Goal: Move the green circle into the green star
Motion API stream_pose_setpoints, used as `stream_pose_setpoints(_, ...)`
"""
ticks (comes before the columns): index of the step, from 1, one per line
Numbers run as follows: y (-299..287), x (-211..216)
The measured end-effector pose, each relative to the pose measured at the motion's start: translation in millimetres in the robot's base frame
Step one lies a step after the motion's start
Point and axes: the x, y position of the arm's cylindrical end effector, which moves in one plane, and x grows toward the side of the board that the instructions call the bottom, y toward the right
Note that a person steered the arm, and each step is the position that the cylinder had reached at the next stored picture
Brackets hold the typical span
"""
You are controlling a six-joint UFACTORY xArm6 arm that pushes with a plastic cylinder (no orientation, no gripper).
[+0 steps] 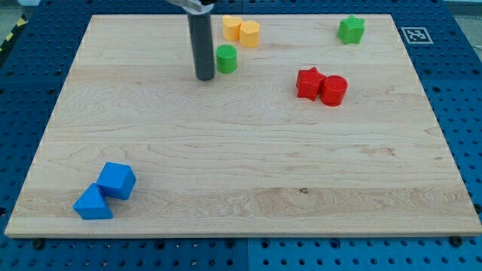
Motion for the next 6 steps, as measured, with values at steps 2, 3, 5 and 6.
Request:
stream_pose_setpoints(2,-5.7,-17.0)
stream_pose_setpoints(3,-5.7,-17.6)
stream_pose_setpoints(5,28.8,-17.9)
stream_pose_setpoints(6,65.9,-17.9)
